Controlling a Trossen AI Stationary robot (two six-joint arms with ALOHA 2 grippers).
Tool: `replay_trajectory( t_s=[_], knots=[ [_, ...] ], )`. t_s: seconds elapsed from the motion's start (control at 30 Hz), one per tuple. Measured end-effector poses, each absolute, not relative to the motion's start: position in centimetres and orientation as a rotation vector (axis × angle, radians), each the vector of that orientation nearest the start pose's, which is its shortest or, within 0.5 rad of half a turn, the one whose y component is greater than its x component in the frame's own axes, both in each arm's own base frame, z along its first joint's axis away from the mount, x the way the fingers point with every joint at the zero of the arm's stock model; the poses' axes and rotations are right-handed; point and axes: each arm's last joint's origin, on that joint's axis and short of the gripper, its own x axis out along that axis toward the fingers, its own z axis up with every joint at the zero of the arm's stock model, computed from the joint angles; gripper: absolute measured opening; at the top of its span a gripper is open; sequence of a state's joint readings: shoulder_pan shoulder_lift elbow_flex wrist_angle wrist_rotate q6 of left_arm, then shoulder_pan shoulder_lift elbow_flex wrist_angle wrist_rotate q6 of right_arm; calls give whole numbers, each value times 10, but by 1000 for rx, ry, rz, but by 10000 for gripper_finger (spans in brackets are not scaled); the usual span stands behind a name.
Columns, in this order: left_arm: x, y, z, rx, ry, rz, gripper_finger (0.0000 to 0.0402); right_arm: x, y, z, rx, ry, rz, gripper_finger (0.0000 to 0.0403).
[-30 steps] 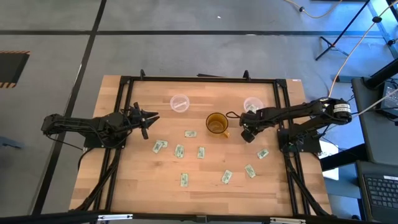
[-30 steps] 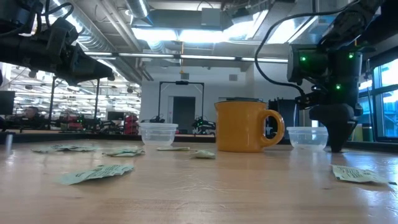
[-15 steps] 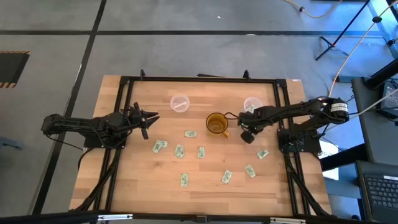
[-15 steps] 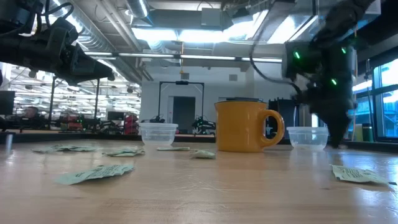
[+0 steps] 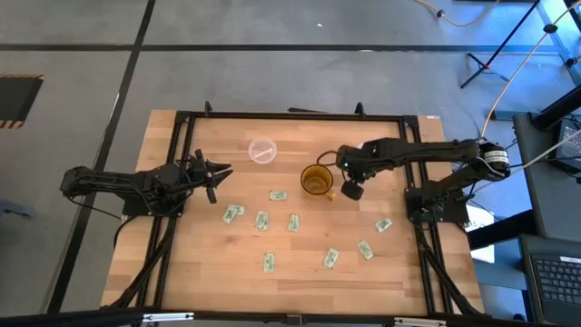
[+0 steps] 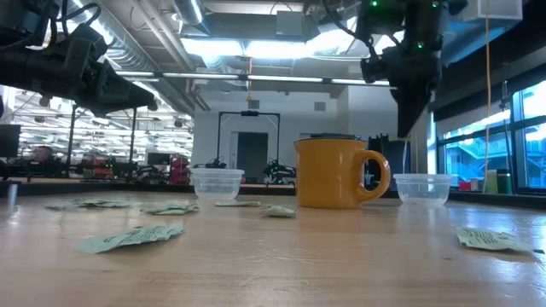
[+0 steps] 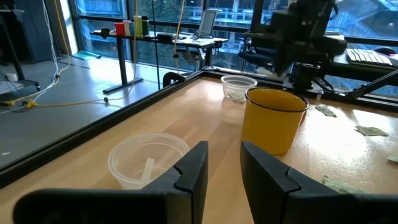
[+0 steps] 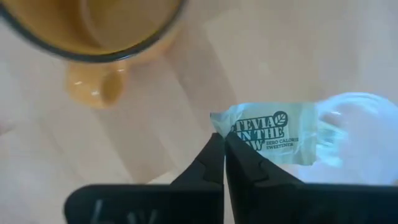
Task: Pick and place Stevia / Truvia into bins
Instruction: Put the white stevia packet into the right transparent container
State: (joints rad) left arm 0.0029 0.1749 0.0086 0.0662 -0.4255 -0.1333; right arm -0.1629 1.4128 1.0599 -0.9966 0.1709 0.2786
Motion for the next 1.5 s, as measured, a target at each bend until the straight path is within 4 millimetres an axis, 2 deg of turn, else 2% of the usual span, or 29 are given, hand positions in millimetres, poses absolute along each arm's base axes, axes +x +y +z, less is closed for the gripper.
replay_trajectory(
  t_s=[0.1, 0.2, 0.53, 0.73, 0.97, 1.1, 1.43, 1.5],
  knots=[
    [105, 12, 159, -104, 71, 434, 88, 245, -56, 251, 217, 1301, -509, 2],
    [105, 12, 159, -104, 71, 433, 88, 240, -72, 251, 238, 1313, -551, 2],
    [105, 12, 159, -103, 72, 433, 88, 211, -123, 231, 351, 1358, -705, 2],
    [105, 12, 159, -103, 72, 434, 88, 198, -142, 211, 422, 1312, -717, 2],
    [105, 12, 159, -103, 72, 433, 88, 188, -145, 190, 440, 1307, -734, 3],
    [105, 12, 159, -103, 71, 434, 88, 186, -144, 187, 446, 1329, -732, 10],
    [105, 12, 159, -104, 71, 434, 88, 185, -143, 187, 475, 1333, -752, 80],
    [105, 12, 159, -104, 71, 434, 88, 185, -142, 192, 482, 1357, -750, 92]
  ],
)
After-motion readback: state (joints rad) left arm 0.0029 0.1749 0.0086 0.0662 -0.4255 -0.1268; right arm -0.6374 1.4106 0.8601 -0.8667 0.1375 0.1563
